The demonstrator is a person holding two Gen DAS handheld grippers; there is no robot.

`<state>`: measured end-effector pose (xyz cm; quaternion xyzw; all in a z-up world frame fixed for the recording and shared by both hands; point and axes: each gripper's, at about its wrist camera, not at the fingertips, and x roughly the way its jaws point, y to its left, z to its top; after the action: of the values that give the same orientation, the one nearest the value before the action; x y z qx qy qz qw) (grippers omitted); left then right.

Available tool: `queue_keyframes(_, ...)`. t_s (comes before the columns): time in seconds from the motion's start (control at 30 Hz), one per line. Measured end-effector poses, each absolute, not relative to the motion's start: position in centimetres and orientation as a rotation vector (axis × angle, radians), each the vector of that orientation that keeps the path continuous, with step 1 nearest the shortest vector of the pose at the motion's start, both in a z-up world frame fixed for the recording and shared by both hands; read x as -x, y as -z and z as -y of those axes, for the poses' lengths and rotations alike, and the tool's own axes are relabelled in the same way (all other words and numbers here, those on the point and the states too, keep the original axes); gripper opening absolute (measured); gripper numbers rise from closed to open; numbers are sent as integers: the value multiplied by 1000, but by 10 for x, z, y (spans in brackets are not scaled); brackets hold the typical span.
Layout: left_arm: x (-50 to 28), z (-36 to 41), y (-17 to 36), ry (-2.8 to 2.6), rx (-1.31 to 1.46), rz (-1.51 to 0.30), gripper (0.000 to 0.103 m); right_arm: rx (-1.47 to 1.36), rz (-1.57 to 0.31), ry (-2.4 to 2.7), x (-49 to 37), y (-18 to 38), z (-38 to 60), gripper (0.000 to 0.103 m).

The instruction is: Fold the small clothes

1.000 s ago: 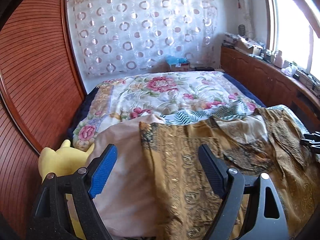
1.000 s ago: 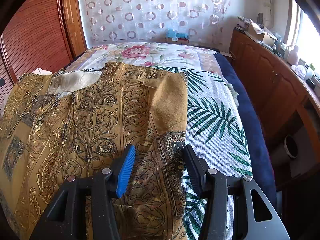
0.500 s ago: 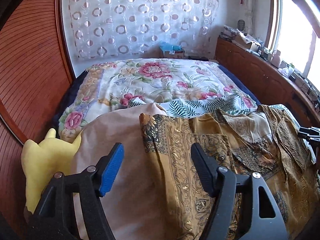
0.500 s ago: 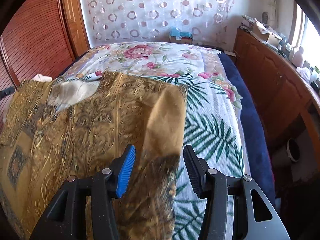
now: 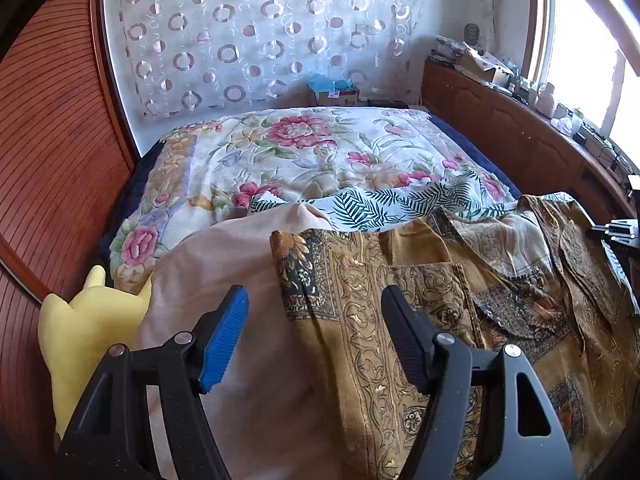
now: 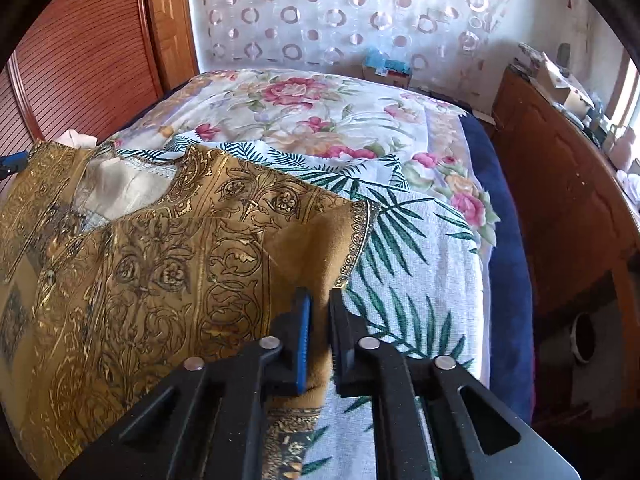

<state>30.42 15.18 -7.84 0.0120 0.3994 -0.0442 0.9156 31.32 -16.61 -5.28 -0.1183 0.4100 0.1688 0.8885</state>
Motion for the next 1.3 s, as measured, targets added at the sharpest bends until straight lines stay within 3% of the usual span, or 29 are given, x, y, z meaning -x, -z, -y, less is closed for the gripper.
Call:
queue_keyframes(0.17, -303, -148, 84, 116, -49, -826, 68, 200, -828, -273, -321, 38, 202, 2)
queue_keyframes(0.33, -305, -149, 87, 127, -45, -836, 41, 93, -809, -289, -328, 37, 215, 2)
queue_keyframes(0.37, -307, -150, 88, 121, -48, -840, 38, 91, -808, -300, -328, 38, 211, 5)
queue_keyframes(0.43, -309, -152, 89, 113, -47, -842, 38, 107, -810, -295, -330, 42, 206, 30)
queue_keyframes(0.53, -313, -154, 89, 109, -30, -844, 38, 99, -812, -302, -336, 49, 203, 49)
queue_keyframes(0.73, -321, -152, 87, 91, -30, -839, 38, 66, -853, -301, -351, 56, 204, 49)
queue_keyframes(0.8, -322, -150, 87, 106, -25, -832, 34, 65, -855, -306, -355, 54, 202, 49)
queue_keyframes(0.87, -322, -147, 85, 96, -39, -822, 7, 72, -855, -308, -356, 53, 198, 49)
queue_keyframes(0.97, -316, -142, 76, 106, -49, -780, 4, 107, -857, -324, -356, 54, 189, 44)
queue_keyframes(1.03, -307, -136, 68, 108, -60, -752, 3, 134, -860, -346, -354, 53, 183, 17)
queue_keyframes(1.07, -303, -134, 65, 113, -60, -738, 3, 147, -859, -352, -352, 52, 180, 9)
queue_keyframes(1.3, -256, -115, 32, 158, -44, -641, 3, 141, -729, -353, -315, 17, 175, 5)
